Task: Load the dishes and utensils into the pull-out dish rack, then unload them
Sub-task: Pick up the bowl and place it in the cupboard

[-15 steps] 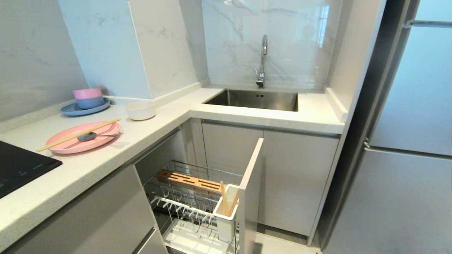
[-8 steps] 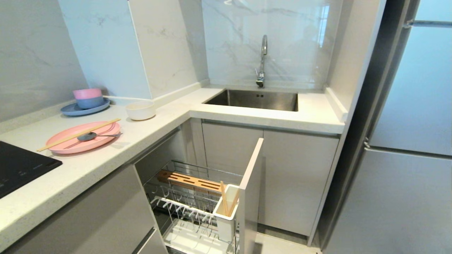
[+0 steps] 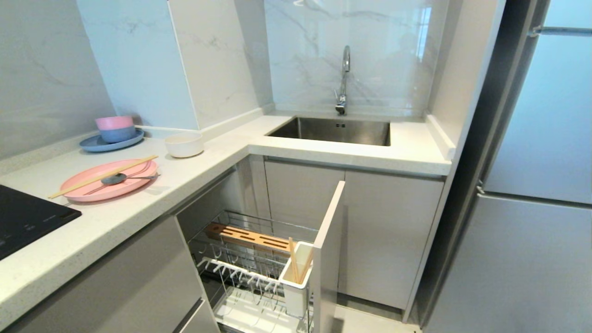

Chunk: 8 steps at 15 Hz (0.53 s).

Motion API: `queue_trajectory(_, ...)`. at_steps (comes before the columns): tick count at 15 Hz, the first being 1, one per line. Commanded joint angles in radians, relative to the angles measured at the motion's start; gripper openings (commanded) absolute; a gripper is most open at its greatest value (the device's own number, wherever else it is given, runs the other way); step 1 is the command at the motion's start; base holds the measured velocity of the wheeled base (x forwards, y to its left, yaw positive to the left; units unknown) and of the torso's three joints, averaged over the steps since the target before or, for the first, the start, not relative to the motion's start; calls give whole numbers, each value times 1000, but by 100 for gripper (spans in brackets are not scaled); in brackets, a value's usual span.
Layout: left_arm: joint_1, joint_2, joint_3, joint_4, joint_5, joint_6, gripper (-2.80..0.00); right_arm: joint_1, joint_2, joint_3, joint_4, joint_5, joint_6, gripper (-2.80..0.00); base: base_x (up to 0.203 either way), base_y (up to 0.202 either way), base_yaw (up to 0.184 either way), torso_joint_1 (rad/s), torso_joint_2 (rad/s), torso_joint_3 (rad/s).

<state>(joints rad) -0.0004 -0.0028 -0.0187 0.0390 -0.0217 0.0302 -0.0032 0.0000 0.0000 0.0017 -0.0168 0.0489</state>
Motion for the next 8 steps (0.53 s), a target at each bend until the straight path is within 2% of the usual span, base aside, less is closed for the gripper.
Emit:
queue_trajectory(1,0,1,9,-19,3,-4,-280,0,0,2,0,0,0,-280,0,0,0,0,0,0)
queue_trajectory(8,0,1,18,-47,5,-6,-280,0,0,2,0,0,0,-280,0,0,0,0,0,0)
